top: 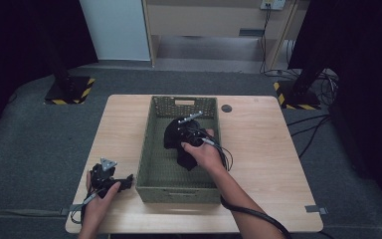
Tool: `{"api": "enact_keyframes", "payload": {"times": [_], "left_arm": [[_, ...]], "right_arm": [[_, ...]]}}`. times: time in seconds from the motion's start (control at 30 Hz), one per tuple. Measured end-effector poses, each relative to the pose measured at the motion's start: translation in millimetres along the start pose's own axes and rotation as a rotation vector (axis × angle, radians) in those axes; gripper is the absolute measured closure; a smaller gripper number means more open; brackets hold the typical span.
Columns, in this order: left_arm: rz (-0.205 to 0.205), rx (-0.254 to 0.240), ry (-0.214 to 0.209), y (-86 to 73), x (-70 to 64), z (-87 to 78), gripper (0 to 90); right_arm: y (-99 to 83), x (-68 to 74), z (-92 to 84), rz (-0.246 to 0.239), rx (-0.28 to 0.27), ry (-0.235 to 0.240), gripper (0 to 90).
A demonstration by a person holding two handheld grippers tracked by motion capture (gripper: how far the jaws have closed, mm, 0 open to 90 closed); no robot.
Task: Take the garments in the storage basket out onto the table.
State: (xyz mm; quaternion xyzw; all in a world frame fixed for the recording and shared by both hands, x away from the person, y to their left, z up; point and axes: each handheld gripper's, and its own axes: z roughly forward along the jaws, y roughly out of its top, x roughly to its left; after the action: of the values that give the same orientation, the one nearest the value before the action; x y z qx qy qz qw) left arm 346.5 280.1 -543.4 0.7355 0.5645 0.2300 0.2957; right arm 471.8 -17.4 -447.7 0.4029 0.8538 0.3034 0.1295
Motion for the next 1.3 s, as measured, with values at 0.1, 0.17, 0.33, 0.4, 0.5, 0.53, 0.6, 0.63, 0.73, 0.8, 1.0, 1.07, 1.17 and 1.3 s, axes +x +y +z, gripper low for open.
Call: {"api": "enact_keyframes", "payload": {"times": [0.1, 0.17, 0.33, 0.4, 0.5, 0.53, 0.6, 0.63, 0.73, 0.8, 1.0, 1.07, 1.17, 1.3], "left_arm": [[0.0, 0.0, 0.0, 0.0, 0.0, 0.0, 0.0], [0.0, 0.0, 0.0, 0.0, 0.0, 0.0, 0.0], [0.0, 0.0, 0.0, 0.0, 0.0, 0.0, 0.0], [0.0, 0.0, 0.0, 0.0, 0.0, 0.0, 0.0], [0.0, 0.0, 0.0, 0.0, 0.0, 0.0, 0.0], [0.0, 0.0, 0.0, 0.0, 0.0, 0.0, 0.0], [-0.002, -0.002, 0.0, 0.0, -0.1, 0.1, 0.0], [-0.002, -0.001, 0.0, 0.0, -0.1, 0.1, 0.0], [-0.002, -0.001, 0.0, 0.0, -0.1, 0.1, 0.0], [-0.002, -0.001, 0.0, 0.0, -0.1, 0.1, 0.0], [-0.002, -0.002, 0.0, 0.0, -0.1, 0.2, 0.0], [-0.002, -0.002, 0.0, 0.0, -0.1, 0.1, 0.0], [-0.002, -0.002, 0.0, 0.0, -0.1, 0.1, 0.0], [-0.002, -0.002, 0.0, 0.0, -0.2, 0.2, 0.0]], "right_arm": [[2.6, 3.0, -5.7, 0.004, -0.013, 0.005, 55.0], [3.9, 4.9, -8.3, -0.002, -0.019, 0.006, 55.0], [7.9, 8.7, -15.1, -0.013, -0.031, 0.016, 55.0], [8.4, 9.5, -17.4, -0.019, -0.034, 0.018, 55.0], [9.5, 9.9, -22.1, -0.019, -0.042, 0.019, 55.0], [10.0, 9.5, -24.4, -0.02, -0.048, 0.02, 55.0], [11.5, 9.0, -30.0, -0.019, -0.057, 0.022, 55.0], [12.2, 8.8, -32.7, -0.02, -0.061, 0.021, 55.0], [14.1, 8.5, -40.5, -0.026, -0.071, 0.022, 55.0], [15.3, 8.5, -46.4, -0.029, -0.077, 0.024, 55.0], [18.4, 8.5, -61.1, -0.046, -0.099, 0.022, 55.0], [19.3, 8.2, -65.1, -0.054, -0.103, 0.022, 55.0], [20.2, 7.9, -71.1, -0.055, -0.116, 0.023, 55.0], [20.2, 8.0, -80.0, -0.056, -0.126, 0.028, 55.0]]}}
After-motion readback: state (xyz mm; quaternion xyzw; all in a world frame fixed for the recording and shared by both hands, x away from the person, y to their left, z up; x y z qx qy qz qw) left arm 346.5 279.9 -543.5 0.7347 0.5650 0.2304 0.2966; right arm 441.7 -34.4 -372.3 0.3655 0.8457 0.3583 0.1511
